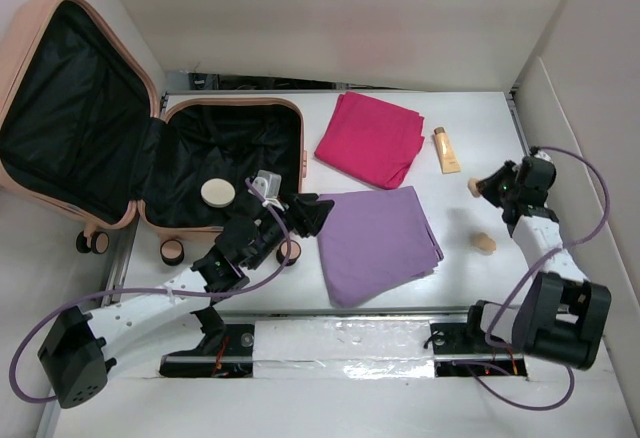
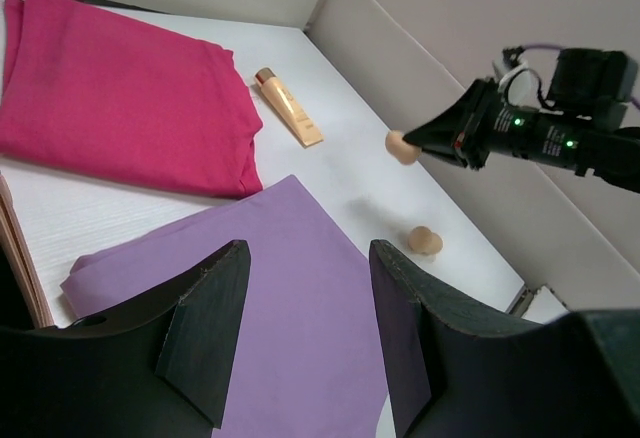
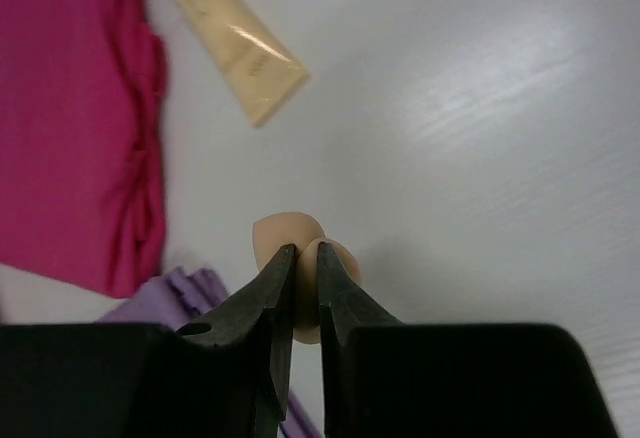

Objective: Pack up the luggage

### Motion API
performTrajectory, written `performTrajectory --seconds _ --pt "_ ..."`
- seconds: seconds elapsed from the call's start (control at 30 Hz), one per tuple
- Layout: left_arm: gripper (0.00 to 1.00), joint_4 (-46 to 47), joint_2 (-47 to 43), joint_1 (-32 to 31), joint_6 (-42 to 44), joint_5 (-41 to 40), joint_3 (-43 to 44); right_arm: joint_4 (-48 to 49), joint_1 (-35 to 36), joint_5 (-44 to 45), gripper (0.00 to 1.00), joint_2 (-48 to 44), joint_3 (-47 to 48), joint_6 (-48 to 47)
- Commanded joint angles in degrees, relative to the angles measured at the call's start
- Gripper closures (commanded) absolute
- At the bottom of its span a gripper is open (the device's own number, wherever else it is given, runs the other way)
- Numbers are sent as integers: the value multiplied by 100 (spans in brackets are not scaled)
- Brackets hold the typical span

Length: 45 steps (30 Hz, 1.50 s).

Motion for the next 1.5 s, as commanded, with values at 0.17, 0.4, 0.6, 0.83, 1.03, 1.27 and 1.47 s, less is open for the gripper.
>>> performTrajectory --seconds 0.17,0.4,0.6,0.83,1.03,1.27,1.47 --pt "52 497 -525 27 -148 -384 -119 1165 2671 -420 87 -207 894 1254" --pt "51 637 -1361 27 -227 -1139 -585 1834 5063 -673 87 2323 3670 1713" --pt "51 550 -1731 27 -210 -1405 -717 2184 5592 -1236 44 3890 5168 2258" --pt "51 523 -1591 27 -166 -1273 -621 2450 4750 -966 32 2627 3193 2110" --pt "51 638 -1336 27 -192 -983 -559 919 3344 385 80 320 1216 1424" --pt "50 514 -940 27 -218 -641 -331 -1355 1387 2507 90 -2213 -534 1055" --pt "50 523 -957 27 -271 -508 -322 -1980 504 2684 19 -2693 -958 1221"
